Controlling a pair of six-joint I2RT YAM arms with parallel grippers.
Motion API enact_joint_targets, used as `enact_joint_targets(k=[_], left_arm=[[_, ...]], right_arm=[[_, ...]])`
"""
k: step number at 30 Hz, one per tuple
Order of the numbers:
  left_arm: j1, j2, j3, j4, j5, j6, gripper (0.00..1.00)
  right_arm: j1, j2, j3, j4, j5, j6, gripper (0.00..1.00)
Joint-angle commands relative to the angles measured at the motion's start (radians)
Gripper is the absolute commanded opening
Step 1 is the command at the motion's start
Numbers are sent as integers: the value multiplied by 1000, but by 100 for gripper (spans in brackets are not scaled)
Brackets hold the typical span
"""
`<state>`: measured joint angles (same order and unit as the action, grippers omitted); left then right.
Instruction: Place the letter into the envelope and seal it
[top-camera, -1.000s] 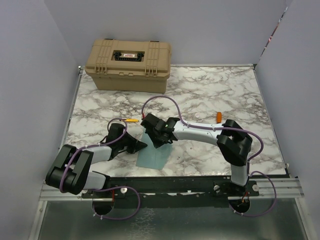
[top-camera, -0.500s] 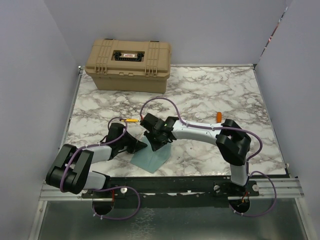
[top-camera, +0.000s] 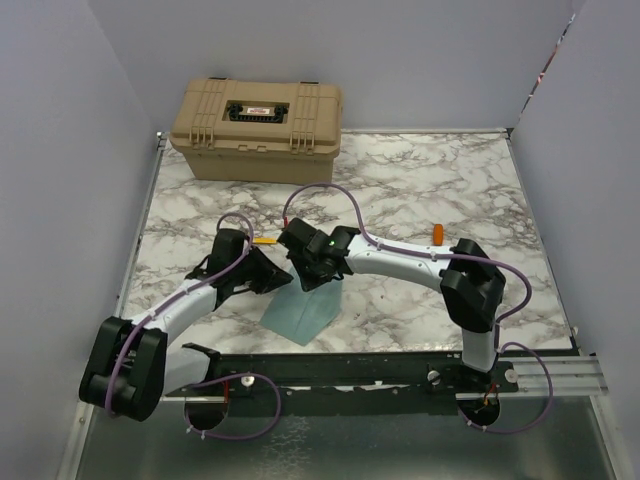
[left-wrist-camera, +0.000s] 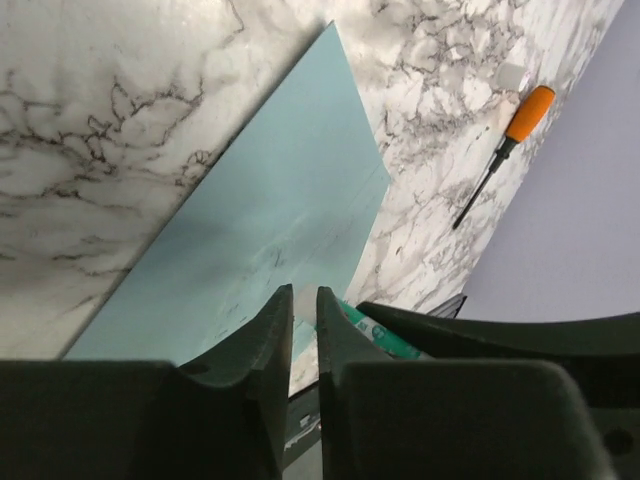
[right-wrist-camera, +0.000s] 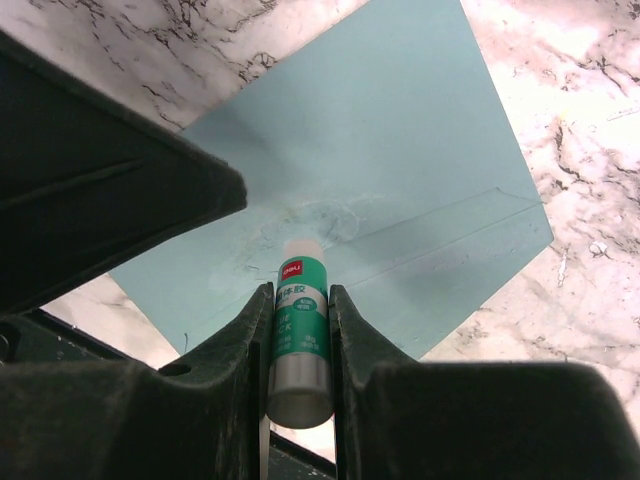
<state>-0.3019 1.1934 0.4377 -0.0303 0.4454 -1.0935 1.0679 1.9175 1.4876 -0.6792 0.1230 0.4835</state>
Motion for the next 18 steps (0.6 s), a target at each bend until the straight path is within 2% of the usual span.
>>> enact_joint_targets(k=[1, 3, 8, 18], left_arm=[[4, -50, -6, -200, 37, 88, 6], [4, -82, -29, -240, 33, 85, 0], [4, -118, -87, -255, 63, 79, 0], [4, -37, -114, -226, 48, 112, 0]], right_arm=[[8, -26, -12, 0, 9, 28, 0], [8, -20, -12, 14, -22, 7, 0], [9, 15, 10, 13, -92, -57, 0], [31, 37, -51, 70, -103, -137, 1]])
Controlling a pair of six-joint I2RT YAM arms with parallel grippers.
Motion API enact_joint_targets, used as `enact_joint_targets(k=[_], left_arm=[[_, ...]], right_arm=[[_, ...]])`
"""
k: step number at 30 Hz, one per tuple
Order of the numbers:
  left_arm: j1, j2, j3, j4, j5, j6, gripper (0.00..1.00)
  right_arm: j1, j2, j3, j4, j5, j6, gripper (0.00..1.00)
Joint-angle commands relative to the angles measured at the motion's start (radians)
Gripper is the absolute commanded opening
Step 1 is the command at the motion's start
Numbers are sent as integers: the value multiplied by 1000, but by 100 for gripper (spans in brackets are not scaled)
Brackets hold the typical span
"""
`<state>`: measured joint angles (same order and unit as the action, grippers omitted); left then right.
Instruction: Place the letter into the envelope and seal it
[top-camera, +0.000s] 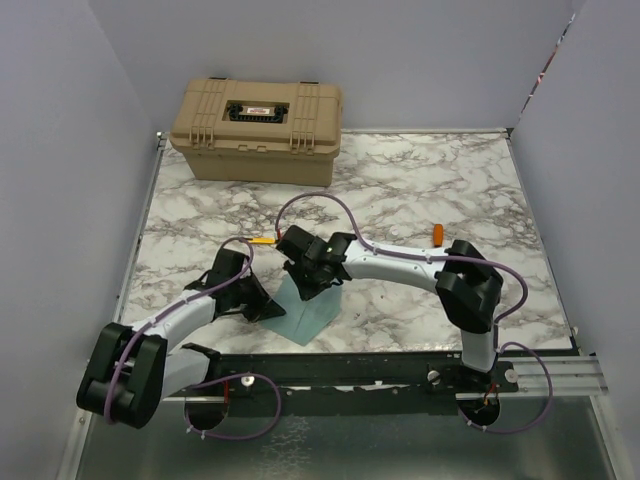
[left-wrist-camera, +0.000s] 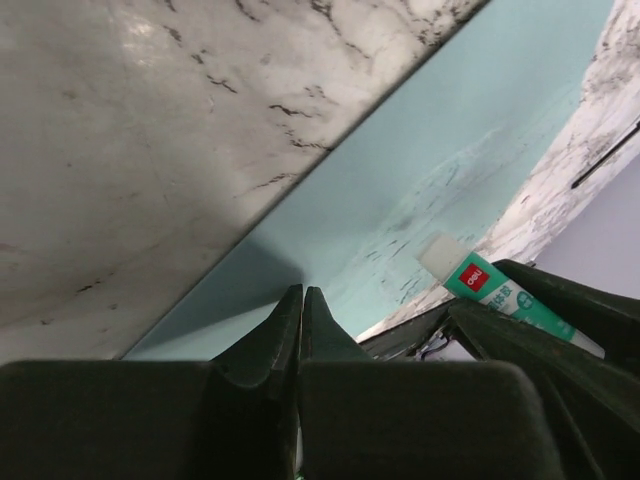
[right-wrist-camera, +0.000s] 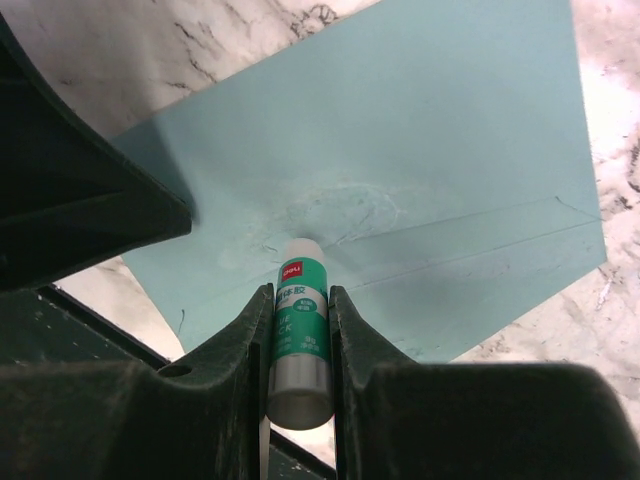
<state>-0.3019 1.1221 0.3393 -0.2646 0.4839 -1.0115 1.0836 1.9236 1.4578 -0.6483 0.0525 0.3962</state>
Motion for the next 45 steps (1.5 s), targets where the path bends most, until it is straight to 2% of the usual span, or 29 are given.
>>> enact_joint_targets(k=[1, 10, 16, 22, 29, 34, 45], left_arm=[[4, 44, -19, 10, 13, 36, 0], [3, 76, -35, -11, -18, 64, 0], [4, 88, -17, -45, -35, 97, 0], [4, 66, -22, -49, -53, 87, 0], [6, 54, -19, -56, -68, 84, 0], [9, 62, -13, -56, -71, 85, 0], [10, 66, -2, -37, -116, 56, 0]], right_arm=[[17, 37, -19, 45, -40, -55, 1], [38, 82, -7, 44, -42, -114, 1], [36, 97, 7, -5, 103, -146, 0], [-1, 115, 23, -23, 160, -128, 0], [-48, 137, 58, -36, 157, -107, 0], [-45, 135, 66, -25, 86, -153, 0], [48, 81, -7, -18, -119, -177, 0]])
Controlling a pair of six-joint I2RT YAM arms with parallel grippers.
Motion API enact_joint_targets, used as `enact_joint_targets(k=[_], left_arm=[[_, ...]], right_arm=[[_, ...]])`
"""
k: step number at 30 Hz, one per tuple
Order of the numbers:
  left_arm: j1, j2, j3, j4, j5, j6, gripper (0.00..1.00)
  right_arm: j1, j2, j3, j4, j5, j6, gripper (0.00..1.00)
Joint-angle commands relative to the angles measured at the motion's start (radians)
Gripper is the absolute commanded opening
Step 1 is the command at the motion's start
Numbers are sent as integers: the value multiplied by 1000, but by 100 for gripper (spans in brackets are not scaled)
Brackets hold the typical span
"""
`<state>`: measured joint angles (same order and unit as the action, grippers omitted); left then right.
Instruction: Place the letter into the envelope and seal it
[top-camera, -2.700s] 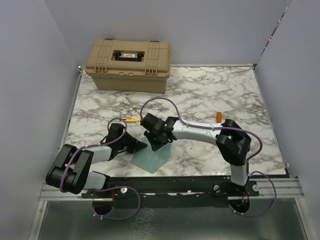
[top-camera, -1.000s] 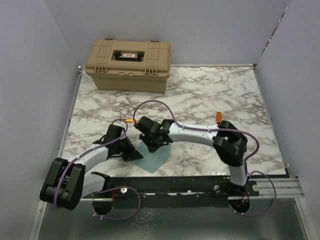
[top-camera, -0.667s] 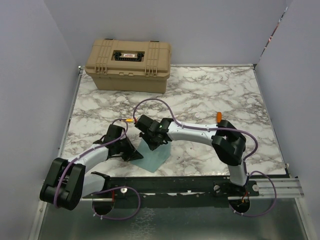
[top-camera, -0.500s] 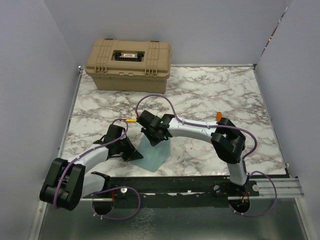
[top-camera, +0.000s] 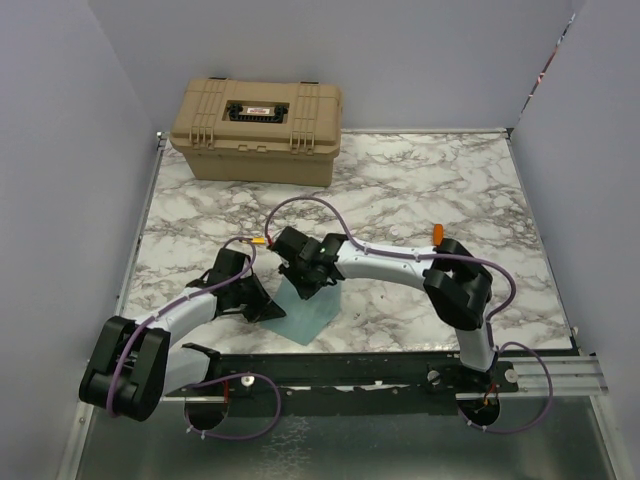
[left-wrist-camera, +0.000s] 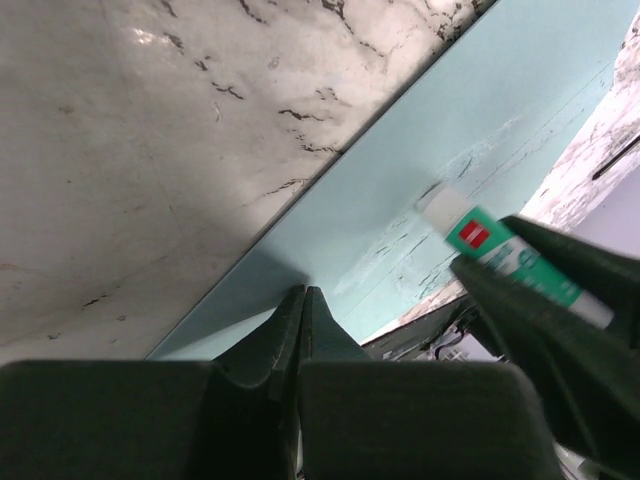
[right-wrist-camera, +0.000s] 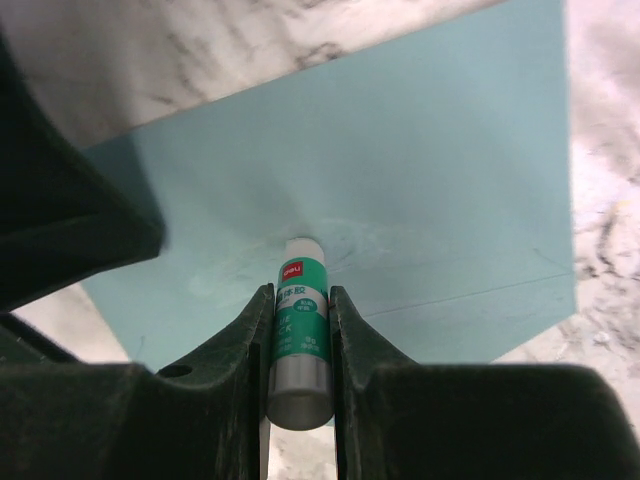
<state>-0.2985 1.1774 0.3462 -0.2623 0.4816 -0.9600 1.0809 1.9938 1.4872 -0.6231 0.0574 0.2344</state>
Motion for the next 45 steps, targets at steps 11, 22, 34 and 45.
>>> enact_joint_targets(k=[11, 22, 34, 45], left_arm=[[32, 17, -25, -13, -100, -10, 0], [36, 5, -25, -12, -83, 12, 0], [36, 59, -8, 6, -72, 17, 0], [36, 59, -18, 20, -73, 5, 0]], right_arm=[[15, 15, -38, -58, 16, 30, 0], [-75, 19, -1, -66, 115, 67, 0], [22, 9, 12, -72, -51, 71, 1], [50, -17, -22, -13, -166, 57, 1]])
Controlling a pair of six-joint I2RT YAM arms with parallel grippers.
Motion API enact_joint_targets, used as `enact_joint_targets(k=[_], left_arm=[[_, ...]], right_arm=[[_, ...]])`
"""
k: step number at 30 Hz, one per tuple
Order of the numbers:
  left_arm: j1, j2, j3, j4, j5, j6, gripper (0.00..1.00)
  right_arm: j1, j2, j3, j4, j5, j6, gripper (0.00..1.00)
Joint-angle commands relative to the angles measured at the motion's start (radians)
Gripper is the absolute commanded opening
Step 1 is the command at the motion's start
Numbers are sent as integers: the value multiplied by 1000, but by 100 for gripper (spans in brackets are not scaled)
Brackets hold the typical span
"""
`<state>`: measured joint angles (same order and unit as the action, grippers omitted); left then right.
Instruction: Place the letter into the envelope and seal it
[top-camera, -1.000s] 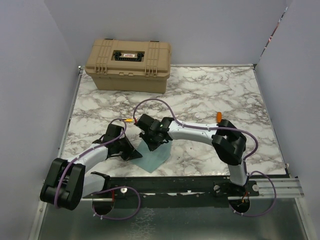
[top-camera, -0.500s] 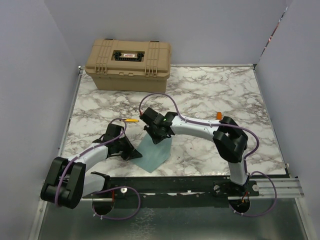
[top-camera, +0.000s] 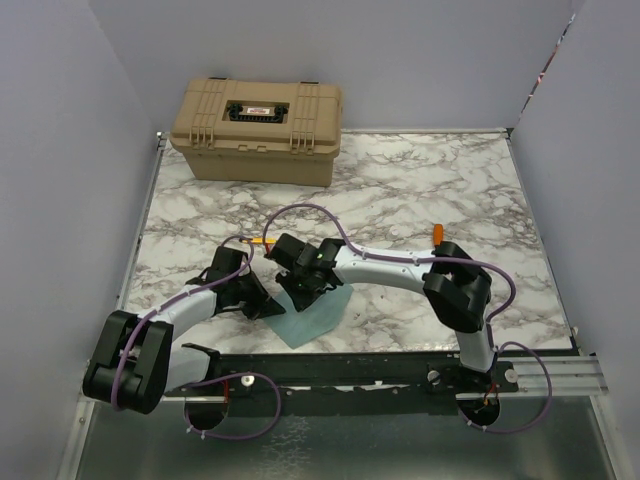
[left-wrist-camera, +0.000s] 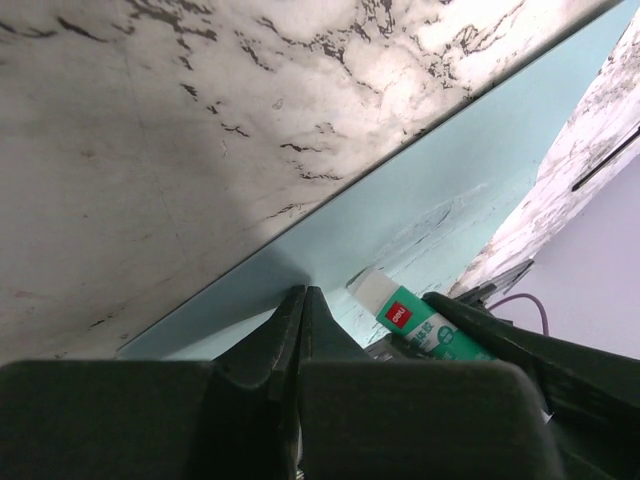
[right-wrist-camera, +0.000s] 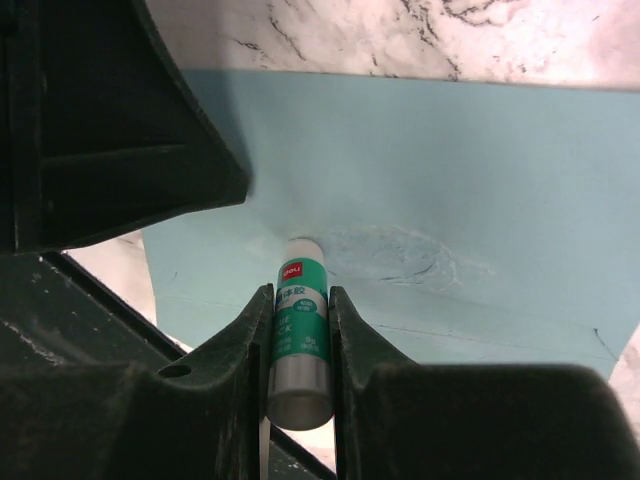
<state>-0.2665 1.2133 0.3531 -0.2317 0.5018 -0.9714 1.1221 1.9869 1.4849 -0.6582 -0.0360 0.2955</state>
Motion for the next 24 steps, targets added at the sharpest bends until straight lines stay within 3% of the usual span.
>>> enact_joint_targets(k=[1, 13, 16, 24], left_arm=[[3, 23, -25, -11, -93, 17, 0], [4, 18, -23, -11, -101, 10, 0], [4, 24, -14, -12, -103, 15, 0], [4, 42, -2, -8, -100, 20, 0]], right_arm=[[8, -12, -17, 19, -55, -2, 0], [-56, -64, -100, -59, 286, 82, 0], [-68, -78, -109, -41, 298, 70, 0], [-64, -49, -18, 35, 156, -20, 0]])
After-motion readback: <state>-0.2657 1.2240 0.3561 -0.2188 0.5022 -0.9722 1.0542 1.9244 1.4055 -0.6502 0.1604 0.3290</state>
